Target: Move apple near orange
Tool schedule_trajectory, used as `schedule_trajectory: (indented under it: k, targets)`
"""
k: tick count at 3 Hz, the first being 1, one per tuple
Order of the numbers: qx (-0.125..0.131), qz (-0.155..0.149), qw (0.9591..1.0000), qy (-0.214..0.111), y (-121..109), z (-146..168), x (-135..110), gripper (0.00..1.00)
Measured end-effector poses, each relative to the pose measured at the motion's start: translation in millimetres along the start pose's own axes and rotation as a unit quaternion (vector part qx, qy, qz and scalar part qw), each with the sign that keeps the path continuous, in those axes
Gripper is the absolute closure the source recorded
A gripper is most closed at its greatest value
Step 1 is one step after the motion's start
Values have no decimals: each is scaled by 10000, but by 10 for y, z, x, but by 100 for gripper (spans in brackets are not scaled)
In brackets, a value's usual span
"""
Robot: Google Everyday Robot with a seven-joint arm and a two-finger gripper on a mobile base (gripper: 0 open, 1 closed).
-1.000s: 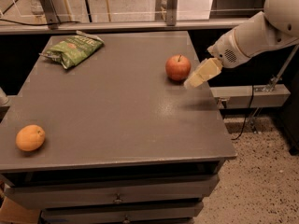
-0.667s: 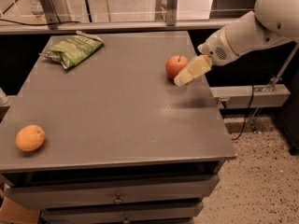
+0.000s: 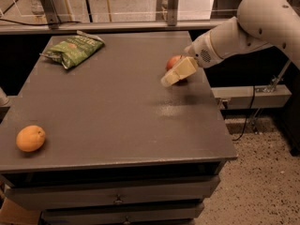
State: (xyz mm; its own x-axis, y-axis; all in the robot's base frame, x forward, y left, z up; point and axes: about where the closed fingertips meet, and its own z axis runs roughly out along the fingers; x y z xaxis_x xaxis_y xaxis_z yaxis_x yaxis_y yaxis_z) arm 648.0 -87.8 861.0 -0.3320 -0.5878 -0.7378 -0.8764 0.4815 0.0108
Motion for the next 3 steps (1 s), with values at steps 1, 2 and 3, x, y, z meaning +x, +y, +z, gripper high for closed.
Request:
schedule_trajectory:
  k: [1, 2, 3]
  targets:
    - [42, -57, 10000, 31, 24, 123, 47, 17]
    - [110, -75, 9999, 42, 16, 152, 87, 40]
    - [182, -79, 9998, -1, 2, 89, 69, 63]
